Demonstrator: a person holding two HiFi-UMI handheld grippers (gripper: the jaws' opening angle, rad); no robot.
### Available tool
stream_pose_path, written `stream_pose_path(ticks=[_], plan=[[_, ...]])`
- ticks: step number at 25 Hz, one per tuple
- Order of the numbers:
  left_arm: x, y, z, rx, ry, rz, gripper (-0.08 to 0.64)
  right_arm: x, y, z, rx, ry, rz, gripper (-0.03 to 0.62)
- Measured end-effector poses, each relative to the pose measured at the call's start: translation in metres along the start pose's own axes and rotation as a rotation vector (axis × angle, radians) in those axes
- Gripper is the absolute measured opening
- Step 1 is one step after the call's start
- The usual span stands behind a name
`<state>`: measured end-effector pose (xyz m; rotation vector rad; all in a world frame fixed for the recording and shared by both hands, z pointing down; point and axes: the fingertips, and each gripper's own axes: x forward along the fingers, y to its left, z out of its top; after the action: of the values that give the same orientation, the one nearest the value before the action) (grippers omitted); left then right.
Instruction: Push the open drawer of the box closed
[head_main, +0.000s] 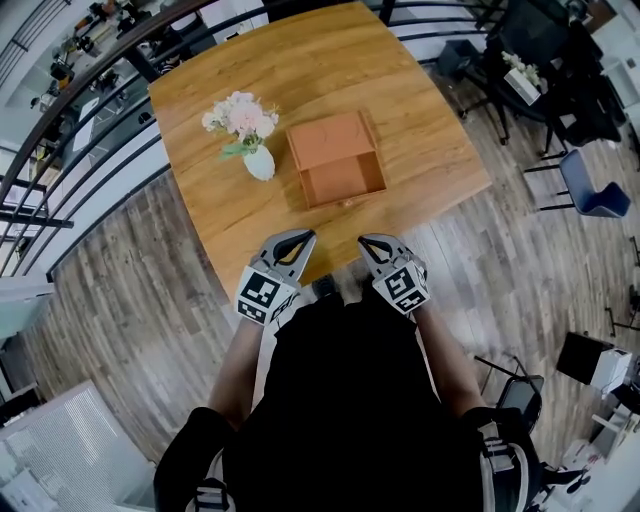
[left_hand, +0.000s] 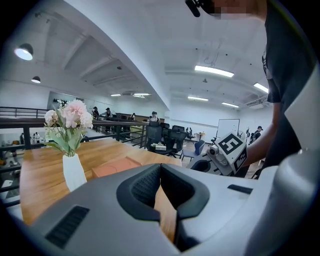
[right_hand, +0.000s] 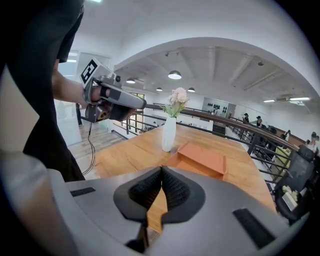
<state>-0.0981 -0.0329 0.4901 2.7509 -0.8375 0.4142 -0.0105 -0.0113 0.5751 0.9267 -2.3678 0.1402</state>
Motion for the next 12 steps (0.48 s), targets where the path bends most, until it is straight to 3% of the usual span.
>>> stream_pose_path(ticks=[5,9,12], plan=[[-0.006,0.004,0.006,0.005,-0.004,0.000,0.023,0.006,-0.006,-0.003,0.036,-0.004,-0.018,0.016],[-0.013,0.013,0.008,0.005,-0.004,0.033,0.023,0.013,-0.020,0.000,0.030,-0.017,-0.080,0.015],[-0.016,0.019,0.006,-0.009,0.005,0.060,0.023,0.022,-0.025,-0.003,0.043,-0.023,-0.071,0.015]])
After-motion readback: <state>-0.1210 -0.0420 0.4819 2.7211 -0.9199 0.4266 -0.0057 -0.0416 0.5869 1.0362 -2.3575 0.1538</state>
